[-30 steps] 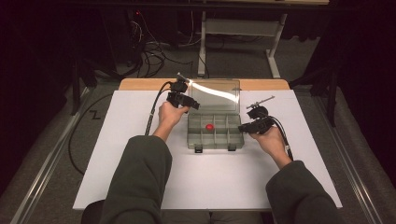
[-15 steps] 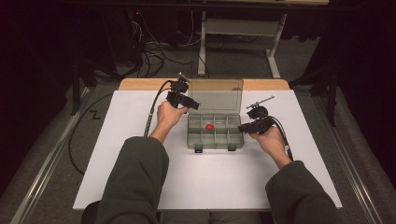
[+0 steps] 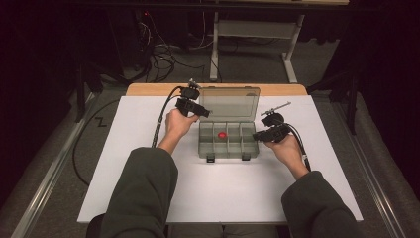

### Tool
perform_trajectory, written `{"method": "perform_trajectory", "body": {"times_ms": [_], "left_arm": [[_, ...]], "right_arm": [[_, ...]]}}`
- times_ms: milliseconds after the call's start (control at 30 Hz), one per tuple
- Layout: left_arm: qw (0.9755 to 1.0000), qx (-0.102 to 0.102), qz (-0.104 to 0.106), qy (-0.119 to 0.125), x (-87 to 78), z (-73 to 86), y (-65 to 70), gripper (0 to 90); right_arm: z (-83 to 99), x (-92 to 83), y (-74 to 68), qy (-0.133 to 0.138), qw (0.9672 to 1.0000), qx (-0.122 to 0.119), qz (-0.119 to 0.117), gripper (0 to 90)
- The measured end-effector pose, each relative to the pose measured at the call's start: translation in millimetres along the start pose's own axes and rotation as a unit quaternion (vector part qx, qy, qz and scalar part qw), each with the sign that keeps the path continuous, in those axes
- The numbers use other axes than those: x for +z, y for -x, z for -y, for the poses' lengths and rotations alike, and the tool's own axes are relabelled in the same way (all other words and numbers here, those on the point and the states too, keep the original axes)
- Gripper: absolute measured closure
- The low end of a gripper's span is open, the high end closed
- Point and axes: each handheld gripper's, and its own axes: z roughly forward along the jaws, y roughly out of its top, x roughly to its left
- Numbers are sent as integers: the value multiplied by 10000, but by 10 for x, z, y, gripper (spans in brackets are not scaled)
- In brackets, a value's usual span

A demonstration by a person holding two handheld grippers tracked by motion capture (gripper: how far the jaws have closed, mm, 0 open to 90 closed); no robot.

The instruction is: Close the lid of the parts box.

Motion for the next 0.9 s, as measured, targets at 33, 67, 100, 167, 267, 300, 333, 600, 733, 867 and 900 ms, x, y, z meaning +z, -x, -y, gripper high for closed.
{"method": "perform_trajectory", "body": {"times_ms": [33,67,100,167,267,300,333,600,733,867,900], "left_arm": [[10000,7,7,0,-5,1,-1,569],[10000,11,9,8,-8,5,-1,572],[10000,10,9,12,-10,11,-1,574],[10000,-3,14,38,-15,27,-2,583],[10000,-12,38,58,-23,51,-6,594],[10000,-8,39,61,-25,54,-7,598],[10000,-8,56,48,-28,54,-10,601],[10000,77,-5,53,-45,72,13,614],[9999,128,10,9,-70,80,17,624],[9998,158,-22,95,-96,116,31,640],[9999,139,-4,101,-101,128,24,646]], "right_arm": [[-1,1,4,3,10000,-18,-5,754],[-1,1,5,4,10000,-20,-7,754],[0,1,5,5,10000,-19,-8,754],[1,0,-2,5,10000,2,6,754],[2,1,-4,11,10000,-3,16,754],[1,1,-3,10,10000,-1,13,754],[1,0,-3,7,10000,6,11,754],[1,1,-2,9,10000,7,11,754],[5,1,3,23,10000,-5,0,754],[6,1,1,28,10000,-12,6,754],[6,1,1,29,10000,-15,7,754]]}}
